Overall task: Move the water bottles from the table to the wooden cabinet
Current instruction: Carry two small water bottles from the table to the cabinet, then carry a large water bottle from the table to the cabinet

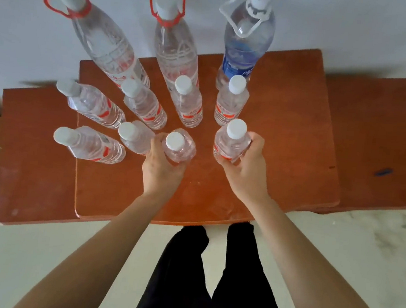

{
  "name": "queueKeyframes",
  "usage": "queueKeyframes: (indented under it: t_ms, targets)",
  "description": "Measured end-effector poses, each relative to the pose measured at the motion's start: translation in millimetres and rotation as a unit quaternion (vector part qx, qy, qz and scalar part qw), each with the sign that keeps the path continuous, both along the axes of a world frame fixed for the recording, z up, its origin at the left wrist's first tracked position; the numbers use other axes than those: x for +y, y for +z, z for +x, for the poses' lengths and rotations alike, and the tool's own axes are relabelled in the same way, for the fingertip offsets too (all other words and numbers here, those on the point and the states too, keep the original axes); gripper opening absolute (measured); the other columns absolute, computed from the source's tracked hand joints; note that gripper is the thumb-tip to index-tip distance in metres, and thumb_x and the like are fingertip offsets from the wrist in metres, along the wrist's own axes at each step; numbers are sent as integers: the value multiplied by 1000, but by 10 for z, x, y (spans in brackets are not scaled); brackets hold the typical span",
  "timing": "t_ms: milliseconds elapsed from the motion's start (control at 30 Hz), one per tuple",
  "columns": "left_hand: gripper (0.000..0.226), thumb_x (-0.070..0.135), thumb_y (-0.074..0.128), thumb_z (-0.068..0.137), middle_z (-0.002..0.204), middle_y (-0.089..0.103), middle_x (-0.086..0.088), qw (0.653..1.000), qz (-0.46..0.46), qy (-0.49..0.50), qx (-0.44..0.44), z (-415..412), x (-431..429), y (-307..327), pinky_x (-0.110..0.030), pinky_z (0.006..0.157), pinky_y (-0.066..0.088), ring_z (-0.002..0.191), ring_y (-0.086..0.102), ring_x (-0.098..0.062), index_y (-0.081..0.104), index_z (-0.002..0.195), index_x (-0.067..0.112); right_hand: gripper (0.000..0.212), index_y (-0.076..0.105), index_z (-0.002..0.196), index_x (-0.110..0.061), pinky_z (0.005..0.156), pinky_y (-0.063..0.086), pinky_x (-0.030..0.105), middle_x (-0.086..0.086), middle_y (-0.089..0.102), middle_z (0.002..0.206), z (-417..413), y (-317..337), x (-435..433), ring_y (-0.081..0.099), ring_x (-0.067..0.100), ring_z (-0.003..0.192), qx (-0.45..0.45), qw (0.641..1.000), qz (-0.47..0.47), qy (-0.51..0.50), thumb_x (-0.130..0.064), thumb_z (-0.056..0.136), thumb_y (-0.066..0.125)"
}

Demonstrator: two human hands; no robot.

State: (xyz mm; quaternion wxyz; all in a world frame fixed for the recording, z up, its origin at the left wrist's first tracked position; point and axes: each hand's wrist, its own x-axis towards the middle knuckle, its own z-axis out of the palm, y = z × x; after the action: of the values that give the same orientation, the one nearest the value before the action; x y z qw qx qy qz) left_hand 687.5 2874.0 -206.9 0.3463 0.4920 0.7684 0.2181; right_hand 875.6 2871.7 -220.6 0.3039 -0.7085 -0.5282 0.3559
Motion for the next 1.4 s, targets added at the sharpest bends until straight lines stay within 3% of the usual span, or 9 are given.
queueKeyframes:
  t_ms: [133,267,400,500,633,667,767,1133,1400]
  targets:
    - [77,27,85,79,128,60,-4,1000,-5,25,1,131,27,-97,-40,95,48,117,57,-25,37,138,15,73,37,132,-11,89,60,42,7,60,130,9,-193,246,65,24,116,15,999,-12,50,-22,81,88]
    - [76,27,83,80,127,61,-1,998,-11,67,-8,244,72,-60,-44,94,51,115,58,-25,36,139,18,75,36,135,-13,91,60,45,8,60,134,102,-263,364,65,27,119,21,992,-32,119,-28,82,86]
    - [73,38,77,85,135,58,4,995,-13,95,-11,360,-35,63,-47,99,50,121,58,-23,35,143,25,80,31,147,-17,105,47,30,4,52,146,218,-91,387,53,22,134,-5,976,-57,210,-22,86,82]
    - [67,49,65,92,145,52,3,993,16,118,-3,412,-149,235,-52,100,51,127,55,-21,35,148,26,92,19,158,-24,113,46,39,0,40,158,383,163,382,43,20,144,-22,962,-21,270,-15,87,78]
    - [59,56,44,98,150,49,1,984,76,163,17,453,-299,676,-54,103,49,133,52,-21,38,148,25,89,13,160,-26,111,33,9,0,25,168,527,721,448,27,7,149,-36,946,73,314,-17,94,72]
    - [56,53,43,100,150,49,0,981,90,167,33,449,-336,794,-54,105,48,134,51,-21,40,148,24,80,16,160,-25,111,33,10,1,24,168,514,864,486,26,6,150,-26,943,97,318,-22,98,67]
    - [49,44,39,105,153,46,-1,961,134,201,134,271,-502,1215,-52,109,42,140,43,-23,43,148,20,63,22,158,-23,116,42,39,5,30,165,216,1296,638,34,19,150,-35,912,189,362,-41,105,51]
    - [59,51,26,105,162,31,-15,820,191,337,423,-1023,-2385,2747,-59,118,26,150,24,-33,40,152,17,66,29,160,-21,121,21,62,10,18,169,-1906,2646,-271,17,31,156,8,741,424,520,-53,104,41]
    - [63,54,25,106,165,17,-19,643,57,437,626,-1877,-5408,3516,-65,118,15,153,13,-39,32,157,18,64,32,159,-25,122,9,66,16,20,168,-3827,3443,-2888,13,37,156,83,595,547,583,-58,105,36]
